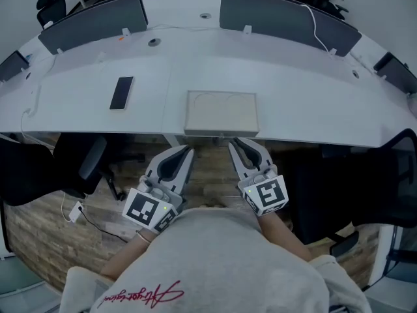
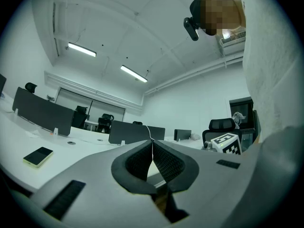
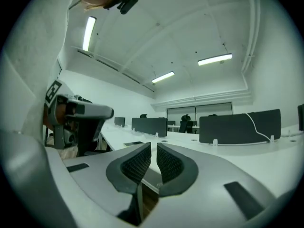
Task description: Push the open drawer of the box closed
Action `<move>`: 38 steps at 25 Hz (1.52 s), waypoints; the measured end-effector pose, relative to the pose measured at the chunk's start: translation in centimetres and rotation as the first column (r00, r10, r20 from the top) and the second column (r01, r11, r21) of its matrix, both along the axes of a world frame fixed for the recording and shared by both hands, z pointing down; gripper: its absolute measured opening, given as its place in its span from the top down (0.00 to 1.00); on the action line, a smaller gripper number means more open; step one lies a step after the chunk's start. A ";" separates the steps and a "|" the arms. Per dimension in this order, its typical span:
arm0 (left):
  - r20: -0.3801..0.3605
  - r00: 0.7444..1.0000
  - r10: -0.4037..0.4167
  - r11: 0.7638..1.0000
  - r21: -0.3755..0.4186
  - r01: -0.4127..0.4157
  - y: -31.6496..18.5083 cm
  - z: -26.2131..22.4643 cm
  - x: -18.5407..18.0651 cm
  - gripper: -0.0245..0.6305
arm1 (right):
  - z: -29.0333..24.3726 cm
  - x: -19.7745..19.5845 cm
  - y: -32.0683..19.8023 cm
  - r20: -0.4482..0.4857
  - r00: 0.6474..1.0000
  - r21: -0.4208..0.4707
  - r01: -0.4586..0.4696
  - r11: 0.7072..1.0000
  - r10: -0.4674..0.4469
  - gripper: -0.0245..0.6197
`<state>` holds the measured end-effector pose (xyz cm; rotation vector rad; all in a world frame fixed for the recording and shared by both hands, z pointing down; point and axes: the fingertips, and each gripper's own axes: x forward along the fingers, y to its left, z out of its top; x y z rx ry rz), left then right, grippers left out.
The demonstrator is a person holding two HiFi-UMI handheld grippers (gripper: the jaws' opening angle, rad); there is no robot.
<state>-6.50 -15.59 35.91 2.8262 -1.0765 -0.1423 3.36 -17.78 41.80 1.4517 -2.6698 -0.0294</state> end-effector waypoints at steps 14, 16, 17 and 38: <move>0.008 0.996 0.090 0.996 0.022 -0.090 1.3 0.0 0.8 0.93 | -7.6 -1.6 4.3 0.058 0.998 0.152 0.009 0.988 -0.018 0.93; 0.017 0.994 0.105 0.994 0.023 -0.106 1.6 0.2 1.0 0.93 | -8.2 -2.2 5.0 0.053 0.998 0.186 0.018 0.982 -0.028 0.93; 0.025 0.993 0.115 0.993 0.024 -0.115 1.8 0.3 1.1 0.93 | -8.4 -2.5 5.3 0.049 0.998 0.197 0.029 0.980 -0.039 0.93; 0.021 0.990 0.142 0.989 0.026 -0.143 2.8 0.0 2.8 0.93 | -6.0 -2.9 6.2 0.079 0.994 0.091 0.073 0.993 -0.080 0.93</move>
